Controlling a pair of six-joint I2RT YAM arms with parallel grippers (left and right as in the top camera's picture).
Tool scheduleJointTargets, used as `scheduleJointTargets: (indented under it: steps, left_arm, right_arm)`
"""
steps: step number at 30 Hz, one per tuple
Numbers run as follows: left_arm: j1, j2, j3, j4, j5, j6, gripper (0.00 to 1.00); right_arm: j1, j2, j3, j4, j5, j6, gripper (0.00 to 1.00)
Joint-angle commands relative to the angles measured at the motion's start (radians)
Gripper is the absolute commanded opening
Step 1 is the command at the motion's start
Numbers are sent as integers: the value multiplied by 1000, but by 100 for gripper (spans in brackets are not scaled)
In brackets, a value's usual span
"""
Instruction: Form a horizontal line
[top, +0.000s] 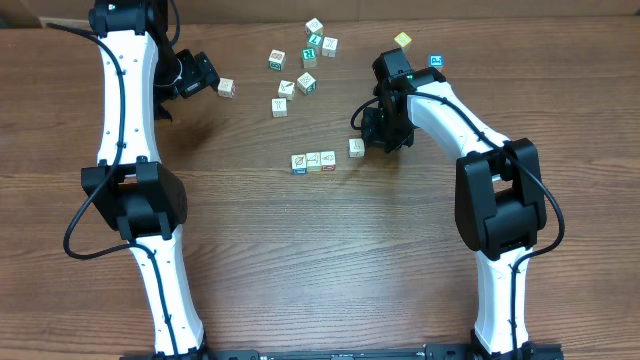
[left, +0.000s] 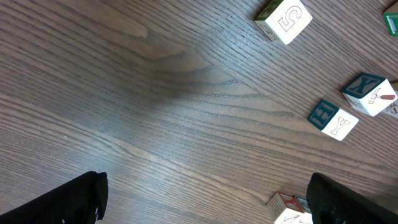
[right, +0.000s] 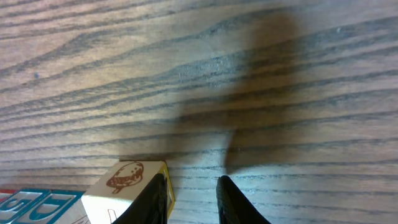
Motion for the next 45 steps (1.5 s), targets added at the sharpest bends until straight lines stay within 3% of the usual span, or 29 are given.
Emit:
scheduleJointTargets:
  steps: [1,13,21,28,36,45]
  left_arm:
    - [1,-12,20,0,7,7,100]
    - [1,-12,20,1,7,7,100]
    - [1,-12,20,0,7,7,99]
    - [1,-12,20,0,7,7,99]
    - [1,-12,20,1,7,7,100]
    - [1,-12,19,1,7,7,99]
  right_arm:
    - [11,-16,-6,-6,-19,5,24]
    - [33,-16,-6,-10,-16,6,25]
    - [33,-16,-6,74,140,5,25]
    - [33,-16,-6,183,126,6,19]
    - [35,-16,-6,167,29,5,18]
    - [51,-16,-6,175,26,5,10]
